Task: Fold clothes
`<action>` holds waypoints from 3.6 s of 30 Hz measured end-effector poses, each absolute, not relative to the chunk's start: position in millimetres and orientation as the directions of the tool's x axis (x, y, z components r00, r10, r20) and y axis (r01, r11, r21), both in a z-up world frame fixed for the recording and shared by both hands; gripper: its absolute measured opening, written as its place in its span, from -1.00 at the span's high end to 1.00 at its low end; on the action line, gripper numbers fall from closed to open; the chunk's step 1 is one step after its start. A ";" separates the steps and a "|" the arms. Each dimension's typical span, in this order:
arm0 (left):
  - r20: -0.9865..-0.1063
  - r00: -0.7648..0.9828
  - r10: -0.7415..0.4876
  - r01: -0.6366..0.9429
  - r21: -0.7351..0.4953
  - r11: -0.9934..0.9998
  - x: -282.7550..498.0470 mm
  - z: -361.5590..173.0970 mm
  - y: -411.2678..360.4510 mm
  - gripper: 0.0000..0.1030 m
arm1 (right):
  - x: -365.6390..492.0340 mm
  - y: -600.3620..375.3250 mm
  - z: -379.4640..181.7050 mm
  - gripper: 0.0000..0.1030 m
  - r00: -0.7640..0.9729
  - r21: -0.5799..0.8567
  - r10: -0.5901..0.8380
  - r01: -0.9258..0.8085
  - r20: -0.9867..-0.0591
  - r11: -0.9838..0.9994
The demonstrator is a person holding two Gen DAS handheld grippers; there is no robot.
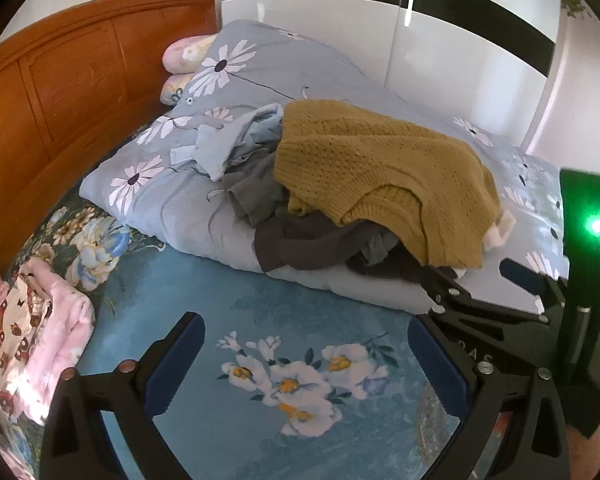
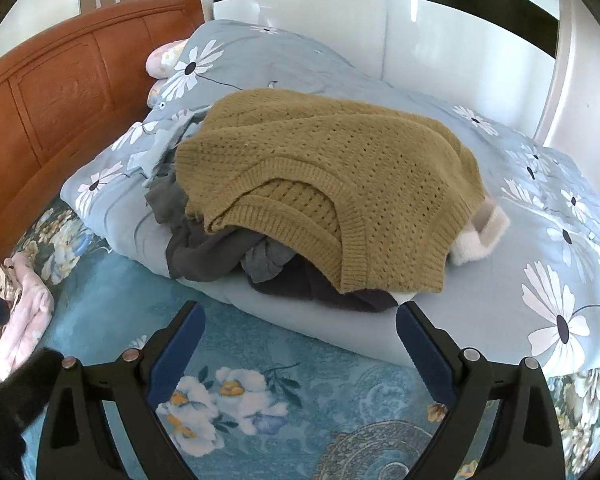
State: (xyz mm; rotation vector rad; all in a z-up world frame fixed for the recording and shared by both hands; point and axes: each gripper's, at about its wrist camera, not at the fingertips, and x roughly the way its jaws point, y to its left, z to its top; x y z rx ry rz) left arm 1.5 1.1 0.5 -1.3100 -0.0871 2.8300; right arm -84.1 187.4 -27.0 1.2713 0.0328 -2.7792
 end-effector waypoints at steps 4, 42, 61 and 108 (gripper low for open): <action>-0.719 -0.695 0.015 0.009 -0.030 -1.000 7.9 2.5 5.8 -1.00 | -85.0 188.5 -26.5 -0.88 -0.653 0.018 -0.072 0.090 -0.754 -0.996; -0.738 -0.674 -0.027 0.001 0.035 -0.999 15.7 -5.8 4.6 -1.00 | -85.2 184.3 -30.9 -0.88 -0.659 -0.005 -0.051 0.083 -0.750 -0.997; -0.756 -0.654 -0.019 0.028 0.001 -1.000 11.9 -16.1 -3.4 -1.00 | -91.5 187.7 -39.2 -0.88 -0.638 0.008 -0.056 0.078 -0.768 -0.997; -0.707 -0.685 -0.177 0.282 -0.033 -0.959 146.2 -45.2 -90.2 -1.00 | -134.9 374.9 -159.4 0.02 -0.799 0.933 -0.483 -0.294 -0.359 -0.206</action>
